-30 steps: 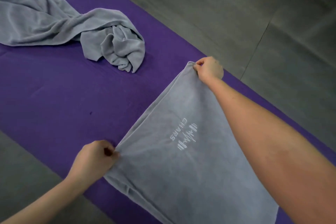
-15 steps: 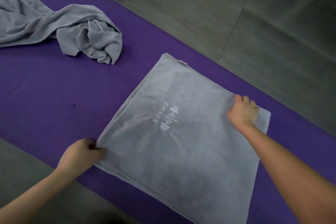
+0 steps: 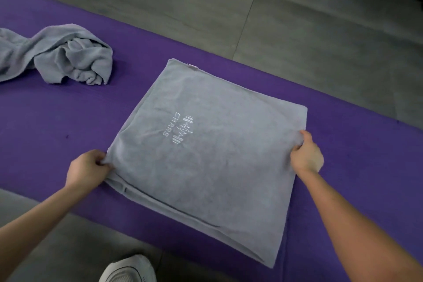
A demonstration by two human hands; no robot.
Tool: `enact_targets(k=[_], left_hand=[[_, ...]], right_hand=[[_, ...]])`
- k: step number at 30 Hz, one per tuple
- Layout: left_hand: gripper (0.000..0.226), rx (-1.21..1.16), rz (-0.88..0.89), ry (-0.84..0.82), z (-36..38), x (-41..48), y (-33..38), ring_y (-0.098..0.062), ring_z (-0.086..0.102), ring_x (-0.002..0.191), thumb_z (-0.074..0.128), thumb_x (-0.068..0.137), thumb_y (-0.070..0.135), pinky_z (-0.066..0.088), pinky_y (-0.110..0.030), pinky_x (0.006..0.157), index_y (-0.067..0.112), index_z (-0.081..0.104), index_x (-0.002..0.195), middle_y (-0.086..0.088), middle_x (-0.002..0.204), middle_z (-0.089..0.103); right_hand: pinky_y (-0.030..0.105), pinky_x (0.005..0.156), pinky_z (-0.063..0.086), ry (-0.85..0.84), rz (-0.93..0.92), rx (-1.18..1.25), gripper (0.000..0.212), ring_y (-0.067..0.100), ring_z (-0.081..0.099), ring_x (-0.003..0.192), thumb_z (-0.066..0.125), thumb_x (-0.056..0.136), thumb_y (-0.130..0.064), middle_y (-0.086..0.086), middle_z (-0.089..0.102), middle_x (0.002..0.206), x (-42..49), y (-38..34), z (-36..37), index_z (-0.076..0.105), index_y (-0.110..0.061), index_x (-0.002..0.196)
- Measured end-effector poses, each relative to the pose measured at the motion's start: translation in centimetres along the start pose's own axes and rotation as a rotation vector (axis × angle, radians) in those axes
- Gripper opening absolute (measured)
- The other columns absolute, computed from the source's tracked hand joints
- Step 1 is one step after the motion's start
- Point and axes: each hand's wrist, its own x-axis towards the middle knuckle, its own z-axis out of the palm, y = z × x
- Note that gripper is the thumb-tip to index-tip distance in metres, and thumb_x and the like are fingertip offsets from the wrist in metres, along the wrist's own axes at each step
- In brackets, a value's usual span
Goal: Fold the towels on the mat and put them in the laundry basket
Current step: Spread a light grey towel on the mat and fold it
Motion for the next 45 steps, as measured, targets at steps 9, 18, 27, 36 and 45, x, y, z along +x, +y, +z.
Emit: enact_targets(k=[9,18,27,36,45], left_hand=[[0.009,0.034,0.353,-0.098,3.1,5.9,11.2,-0.022,0.052,0.079,0.067,0.08,0.011,0.035,-0.028,0.071,0.006,0.064,0.088,-0.006,0.082,0.061],[0.03,0.113,0.662,0.035,7.9,11.9,25.1,-0.042,0.053,0.103,0.065,0.081,0.008,0.043,-0.043,0.09,-0.001,0.061,0.109,-0.026,0.109,0.059],[0.031,0.201,1.474,-0.223,12.0,-4.4,20.4,-0.03,0.059,0.064,0.043,0.08,0.029,0.05,-0.032,0.054,0.008,0.059,0.064,-0.01,0.067,0.055],[0.05,0.832,1.488,-0.698,14.0,-17.6,12.1,-0.023,0.044,0.111,0.043,0.088,0.055,0.04,-0.037,0.089,0.018,0.045,0.121,-0.004,0.124,0.045],[0.029,1.025,1.253,-0.821,11.1,-15.4,11.7,-0.024,0.055,0.105,0.046,0.086,0.006,0.046,-0.032,0.085,0.013,0.055,0.113,-0.007,0.117,0.056]], right_hand=[[0.041,0.072,0.039,0.123,0.344,-0.052,0.044,0.044,0.058,0.089,0.044,0.089,-0.006,0.029,0.053,0.109,-5.1,9.7,-3.0,0.046,-0.017,0.132],[0.038,0.073,0.041,0.119,0.669,0.068,0.036,0.038,0.061,0.095,0.05,0.086,-0.014,0.019,0.062,0.107,-15.5,12.2,-1.3,0.051,-0.018,0.122],[0.035,0.054,0.04,0.306,-0.028,-0.431,0.036,0.032,0.055,0.062,0.035,0.073,-0.022,0.011,0.061,0.075,-18.2,17.2,-3.2,0.066,-0.009,0.086],[0.047,0.087,0.034,0.123,-0.636,-0.766,0.038,0.031,0.055,0.083,0.04,0.067,-0.003,0.011,0.061,0.105,-12.0,23.7,-6.0,0.067,-0.014,0.091],[0.04,0.102,0.035,0.066,-0.719,-0.374,0.026,0.021,0.068,0.083,0.041,0.072,-0.016,0.004,0.072,0.092,-12.2,24.1,-7.6,0.067,-0.01,0.073]])
